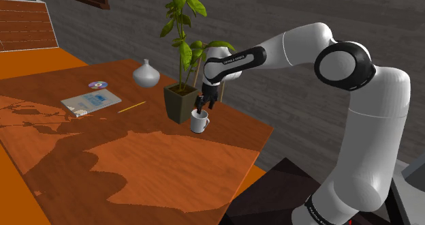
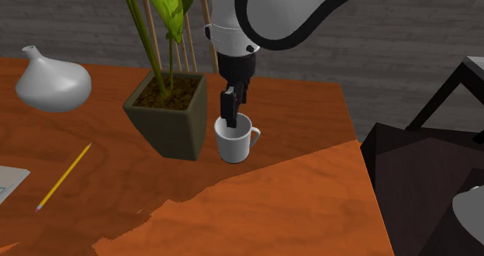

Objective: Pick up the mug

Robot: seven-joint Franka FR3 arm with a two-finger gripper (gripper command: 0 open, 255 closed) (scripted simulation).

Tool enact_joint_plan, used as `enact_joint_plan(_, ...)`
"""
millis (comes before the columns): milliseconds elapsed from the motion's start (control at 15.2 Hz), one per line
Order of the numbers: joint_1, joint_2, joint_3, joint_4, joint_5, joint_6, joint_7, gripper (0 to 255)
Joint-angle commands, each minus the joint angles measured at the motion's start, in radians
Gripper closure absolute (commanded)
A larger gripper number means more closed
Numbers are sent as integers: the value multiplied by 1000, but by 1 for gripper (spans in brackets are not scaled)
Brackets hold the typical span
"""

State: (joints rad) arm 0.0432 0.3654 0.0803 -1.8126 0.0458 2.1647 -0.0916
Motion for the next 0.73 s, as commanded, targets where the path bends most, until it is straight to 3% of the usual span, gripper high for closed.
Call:
enact_joint_plan(0, 0, 20, -1, 2, 0, 19, -2, 0)
enact_joint_plan(396, 1, 53, -1, -16, -1, 69, -4, 0)
enact_joint_plan(462, 0, 52, -1, -16, -1, 69, -5, 255)
enact_joint_plan(660, 0, 53, -1, -15, -1, 68, -4, 255)
